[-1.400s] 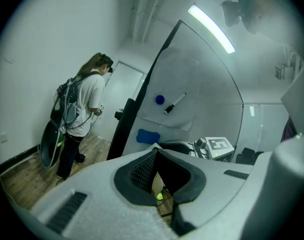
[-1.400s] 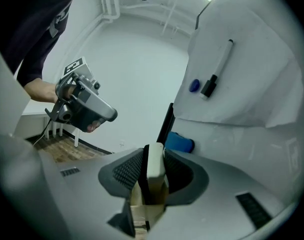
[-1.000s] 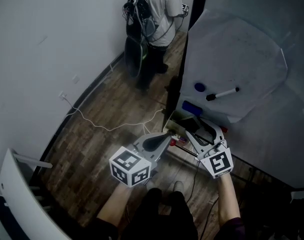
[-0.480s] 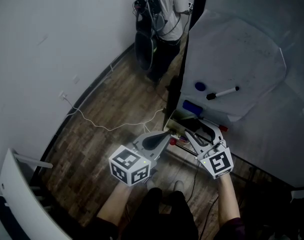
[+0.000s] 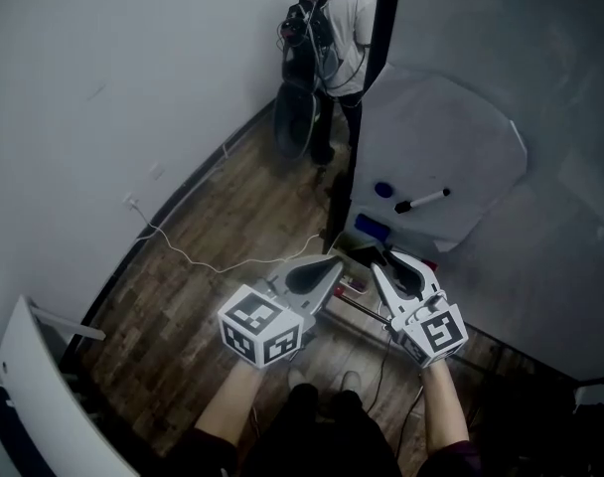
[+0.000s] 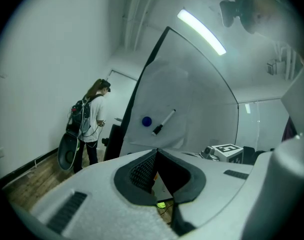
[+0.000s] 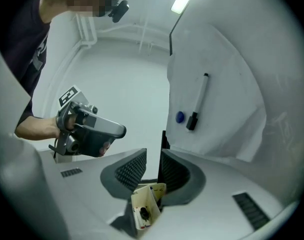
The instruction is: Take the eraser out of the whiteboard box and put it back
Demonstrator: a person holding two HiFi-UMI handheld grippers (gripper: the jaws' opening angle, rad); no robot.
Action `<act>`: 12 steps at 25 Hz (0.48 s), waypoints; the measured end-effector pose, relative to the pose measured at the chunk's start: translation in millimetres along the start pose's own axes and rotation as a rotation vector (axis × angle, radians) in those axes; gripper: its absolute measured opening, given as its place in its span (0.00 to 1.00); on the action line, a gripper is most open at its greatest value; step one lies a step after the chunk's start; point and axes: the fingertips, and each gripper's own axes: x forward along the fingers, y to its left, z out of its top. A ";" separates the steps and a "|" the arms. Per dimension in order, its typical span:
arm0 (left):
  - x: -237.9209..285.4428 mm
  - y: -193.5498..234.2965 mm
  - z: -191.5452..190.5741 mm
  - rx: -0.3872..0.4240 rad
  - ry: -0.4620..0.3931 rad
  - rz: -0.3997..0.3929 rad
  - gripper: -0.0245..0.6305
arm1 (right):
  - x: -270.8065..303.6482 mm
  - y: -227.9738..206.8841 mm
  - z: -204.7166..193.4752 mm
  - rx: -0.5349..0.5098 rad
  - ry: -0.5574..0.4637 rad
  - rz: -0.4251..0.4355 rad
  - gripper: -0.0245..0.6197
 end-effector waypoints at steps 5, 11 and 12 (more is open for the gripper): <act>-2.0 -16.4 31.1 0.042 -0.046 0.002 0.04 | -11.2 0.0 34.1 0.085 -0.063 -0.004 0.12; -1.0 -39.7 64.5 0.094 -0.107 -0.003 0.04 | -24.8 -1.1 78.7 0.167 -0.158 0.020 0.08; -1.1 -43.2 69.2 0.104 -0.115 -0.005 0.04 | -26.2 -0.6 86.3 0.191 -0.177 0.029 0.08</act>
